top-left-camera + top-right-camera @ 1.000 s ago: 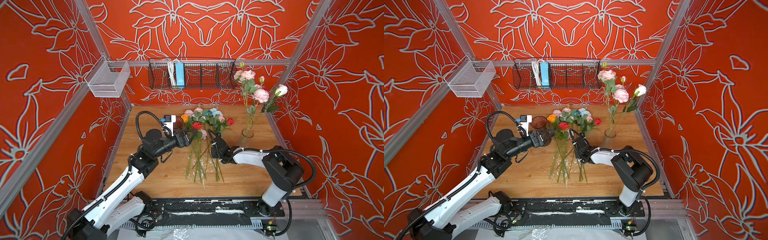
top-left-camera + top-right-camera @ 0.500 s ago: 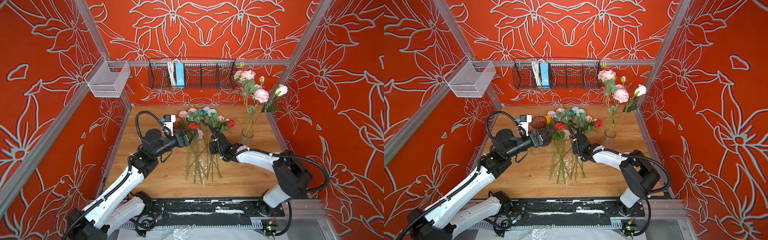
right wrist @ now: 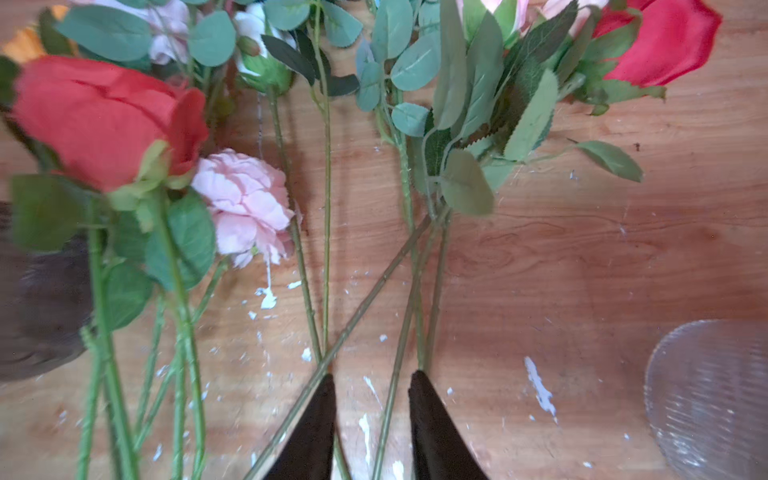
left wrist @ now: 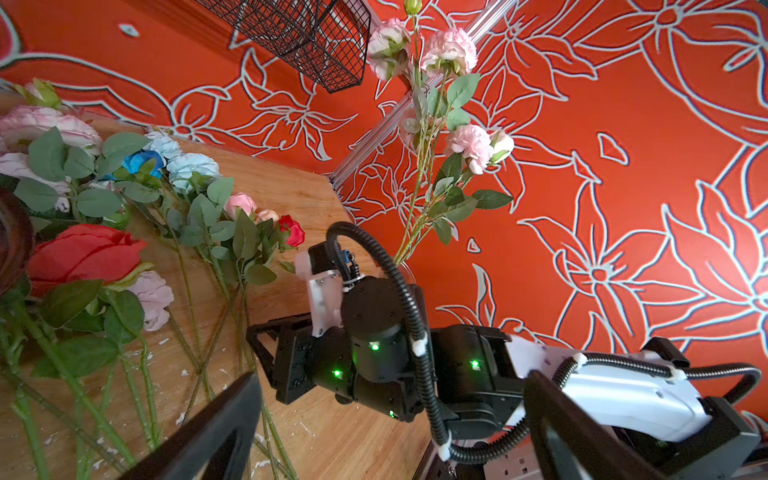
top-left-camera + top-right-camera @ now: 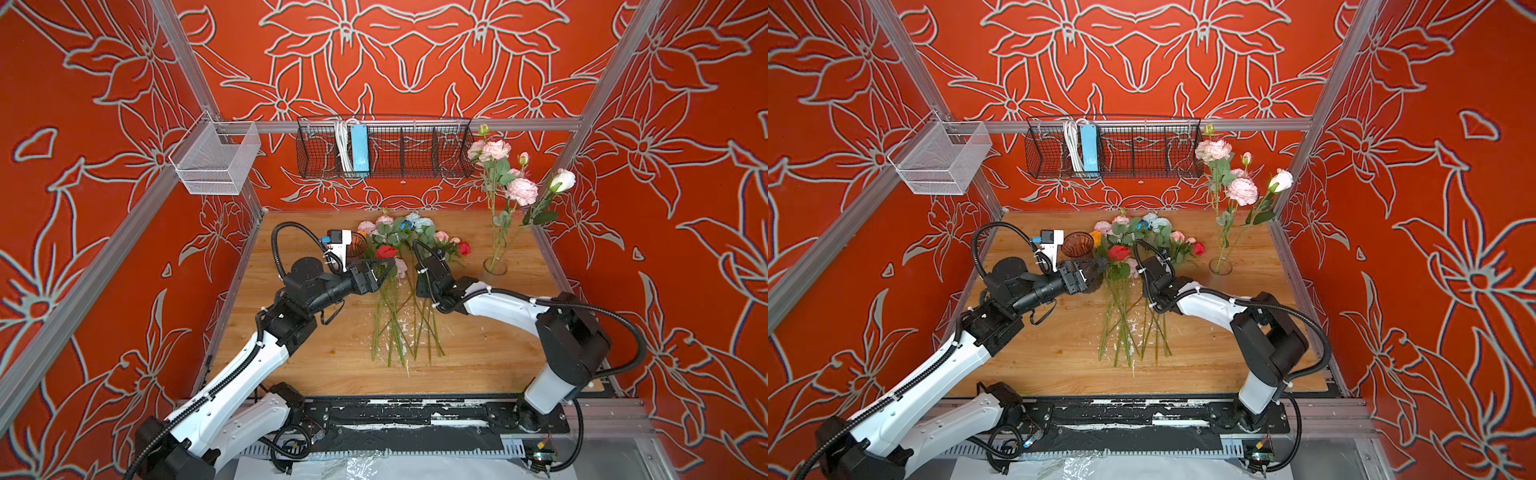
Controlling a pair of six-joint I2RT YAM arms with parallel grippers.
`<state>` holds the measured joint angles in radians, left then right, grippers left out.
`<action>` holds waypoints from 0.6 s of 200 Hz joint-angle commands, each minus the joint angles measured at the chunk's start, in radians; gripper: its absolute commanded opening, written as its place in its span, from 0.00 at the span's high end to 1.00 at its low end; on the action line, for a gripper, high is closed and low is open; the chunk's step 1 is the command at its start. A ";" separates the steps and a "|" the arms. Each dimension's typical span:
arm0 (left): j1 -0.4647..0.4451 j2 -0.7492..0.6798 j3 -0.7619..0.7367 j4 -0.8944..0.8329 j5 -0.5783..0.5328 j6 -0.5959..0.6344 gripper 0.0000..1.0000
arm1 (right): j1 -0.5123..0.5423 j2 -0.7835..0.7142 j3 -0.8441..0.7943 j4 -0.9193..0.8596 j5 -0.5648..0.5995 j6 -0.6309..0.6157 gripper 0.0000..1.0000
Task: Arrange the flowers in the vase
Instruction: 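Close the right gripper on a red rose stem in the bunch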
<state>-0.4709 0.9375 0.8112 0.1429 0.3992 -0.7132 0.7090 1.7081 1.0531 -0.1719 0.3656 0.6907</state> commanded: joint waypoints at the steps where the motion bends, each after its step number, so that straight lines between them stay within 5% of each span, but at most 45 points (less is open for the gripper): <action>1: 0.005 -0.009 0.011 0.023 0.013 -0.006 0.02 | -0.003 0.021 0.004 -0.050 0.065 0.063 0.67; 120: 0.006 -0.005 0.008 0.026 0.015 -0.009 0.02 | -0.090 0.194 0.103 -0.028 -0.051 -0.007 0.83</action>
<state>-0.4709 0.9375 0.8112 0.1429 0.4049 -0.7204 0.6281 1.8687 1.1187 -0.1967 0.3416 0.6888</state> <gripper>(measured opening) 0.977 0.189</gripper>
